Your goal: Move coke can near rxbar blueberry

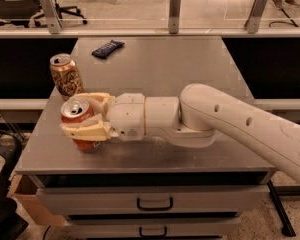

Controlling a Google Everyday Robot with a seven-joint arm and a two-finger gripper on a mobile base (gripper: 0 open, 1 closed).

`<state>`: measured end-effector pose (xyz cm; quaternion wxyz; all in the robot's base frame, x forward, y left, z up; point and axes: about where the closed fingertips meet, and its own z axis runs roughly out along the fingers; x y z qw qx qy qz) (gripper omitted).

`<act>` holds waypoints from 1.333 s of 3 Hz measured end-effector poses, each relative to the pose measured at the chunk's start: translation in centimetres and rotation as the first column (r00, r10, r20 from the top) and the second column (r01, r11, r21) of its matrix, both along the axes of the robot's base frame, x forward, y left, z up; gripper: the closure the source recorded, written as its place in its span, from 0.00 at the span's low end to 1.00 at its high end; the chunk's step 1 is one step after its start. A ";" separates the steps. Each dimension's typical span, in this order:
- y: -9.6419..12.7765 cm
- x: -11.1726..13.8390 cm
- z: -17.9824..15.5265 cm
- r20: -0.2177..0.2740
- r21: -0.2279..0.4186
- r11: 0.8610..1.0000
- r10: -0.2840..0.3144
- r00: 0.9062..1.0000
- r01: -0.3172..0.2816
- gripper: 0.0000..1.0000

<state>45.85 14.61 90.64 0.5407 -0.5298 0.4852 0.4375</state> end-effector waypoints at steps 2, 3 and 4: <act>-4.6 6.5 3.3 -0.001 0.048 0.996 -0.073 0.997 0.073 1.00; -7.7 12.2 4.8 -0.010 0.047 0.989 -0.140 0.990 0.140 1.00; -10.3 18.8 5.9 -0.031 0.026 0.974 -0.223 0.974 0.224 1.00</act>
Offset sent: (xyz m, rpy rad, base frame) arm 0.1371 -0.1047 0.0649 0.0734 -0.0067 -0.1680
